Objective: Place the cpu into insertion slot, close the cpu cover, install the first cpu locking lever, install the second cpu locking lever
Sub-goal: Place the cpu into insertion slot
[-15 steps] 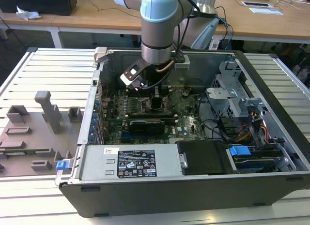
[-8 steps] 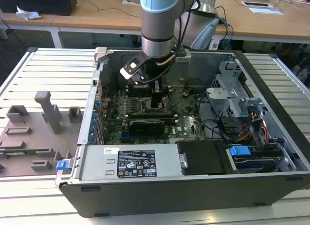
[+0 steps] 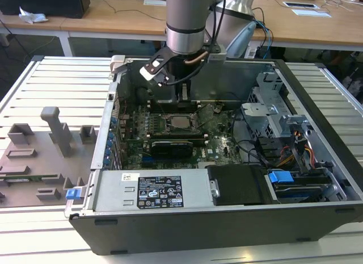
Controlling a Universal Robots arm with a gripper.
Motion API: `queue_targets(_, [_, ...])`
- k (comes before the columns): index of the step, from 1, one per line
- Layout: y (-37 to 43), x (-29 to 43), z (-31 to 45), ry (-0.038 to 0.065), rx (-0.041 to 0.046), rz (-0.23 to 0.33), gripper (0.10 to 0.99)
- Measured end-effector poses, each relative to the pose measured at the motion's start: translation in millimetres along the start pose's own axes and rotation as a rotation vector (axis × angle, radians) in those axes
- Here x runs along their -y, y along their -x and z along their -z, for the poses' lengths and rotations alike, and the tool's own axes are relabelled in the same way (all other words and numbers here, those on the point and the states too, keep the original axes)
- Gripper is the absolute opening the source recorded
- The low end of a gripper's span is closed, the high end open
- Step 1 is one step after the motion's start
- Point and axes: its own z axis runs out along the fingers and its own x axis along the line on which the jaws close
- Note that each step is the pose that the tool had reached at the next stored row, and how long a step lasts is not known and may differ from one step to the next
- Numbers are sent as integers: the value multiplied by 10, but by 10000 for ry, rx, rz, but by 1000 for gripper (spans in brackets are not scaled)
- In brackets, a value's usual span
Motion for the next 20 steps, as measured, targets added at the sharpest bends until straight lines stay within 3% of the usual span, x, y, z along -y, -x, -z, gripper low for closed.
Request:
queue_targets(5, [-4, -4, 154, 0, 0, 0, 106])
queue_targets(10, [-5, -7, 253, 1, 0, -1, 106])
queue_targets(20, [-5, -7, 258, 1, 0, 0, 106])
